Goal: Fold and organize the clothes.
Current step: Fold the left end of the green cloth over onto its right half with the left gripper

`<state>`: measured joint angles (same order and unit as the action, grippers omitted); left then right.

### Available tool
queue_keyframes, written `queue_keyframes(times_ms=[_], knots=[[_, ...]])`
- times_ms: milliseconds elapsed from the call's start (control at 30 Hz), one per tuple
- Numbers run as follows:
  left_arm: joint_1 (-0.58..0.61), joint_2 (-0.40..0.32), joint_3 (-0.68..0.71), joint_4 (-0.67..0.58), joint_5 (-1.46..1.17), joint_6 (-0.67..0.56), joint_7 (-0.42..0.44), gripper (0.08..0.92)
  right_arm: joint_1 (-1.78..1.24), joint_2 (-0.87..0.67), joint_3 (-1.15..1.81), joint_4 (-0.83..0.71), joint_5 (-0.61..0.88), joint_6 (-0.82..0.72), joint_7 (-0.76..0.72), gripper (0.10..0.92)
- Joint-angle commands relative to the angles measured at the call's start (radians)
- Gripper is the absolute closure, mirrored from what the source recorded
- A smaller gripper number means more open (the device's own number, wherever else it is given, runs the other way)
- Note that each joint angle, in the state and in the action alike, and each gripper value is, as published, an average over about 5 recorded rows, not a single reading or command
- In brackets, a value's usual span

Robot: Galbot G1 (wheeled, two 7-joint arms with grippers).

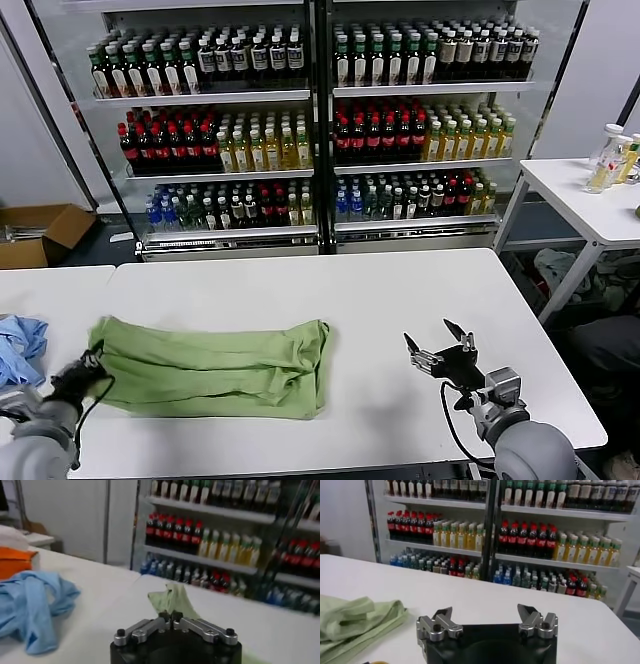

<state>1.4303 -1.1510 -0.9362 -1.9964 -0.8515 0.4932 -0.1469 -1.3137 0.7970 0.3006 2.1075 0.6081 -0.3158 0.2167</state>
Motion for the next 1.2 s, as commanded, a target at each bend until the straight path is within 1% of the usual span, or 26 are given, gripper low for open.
queue_keyframes(times_ms=[33, 133, 267, 367, 467, 567, 733, 867, 967, 1200], knots=[[-0.034, -0.049, -0.009, -0.188, -0.466, 0.072, 0.014, 0.911, 0.021, -0.004, -0.019, -0.007, -0.001, 0.005, -0.003, 0.203], [-0.046, -0.113, 0.079, -0.222, -0.521, 0.075, 0.009, 0.911, 0.024, -0.005, -0.015, -0.002, -0.002, 0.005, -0.003, 0.203], [-0.072, -0.175, 0.204, -0.234, -0.54, 0.076, 0.0, 0.911, 0.022, -0.008, -0.011, 0.002, -0.004, 0.006, -0.006, 0.202], [-0.087, -0.212, 0.298, -0.215, -0.508, 0.073, -0.002, 0.911, 0.018, -0.005, -0.01, 0.001, -0.007, 0.008, -0.007, 0.203], [-0.11, -0.244, 0.368, -0.163, -0.457, 0.068, 0.002, 0.911, 0.009, -0.003, -0.008, 0.002, -0.012, 0.011, -0.009, 0.203], [-0.126, -0.261, 0.414, -0.109, -0.403, 0.066, 0.011, 0.911, 0.004, 0.0, -0.006, 0.002, -0.016, 0.014, -0.011, 0.202], [-0.117, -0.262, 0.488, -0.059, -0.306, 0.061, 0.034, 0.911, 0.007, 0.005, -0.014, -0.006, -0.019, 0.02, -0.014, 0.203], [-0.138, -0.268, 0.527, 0.012, -0.158, 0.063, 0.068, 0.903, 0.012, 0.01, -0.022, -0.009, -0.023, 0.022, -0.015, 0.203], [-0.142, -0.262, 0.542, 0.034, -0.065, 0.065, 0.1, 0.849, 0.018, 0.006, -0.027, -0.012, -0.023, 0.023, -0.016, 0.202], [-0.111, -0.251, 0.534, -0.002, -0.013, 0.074, 0.131, 0.65, 0.021, 0.012, -0.03, -0.014, -0.025, 0.023, -0.015, 0.203]])
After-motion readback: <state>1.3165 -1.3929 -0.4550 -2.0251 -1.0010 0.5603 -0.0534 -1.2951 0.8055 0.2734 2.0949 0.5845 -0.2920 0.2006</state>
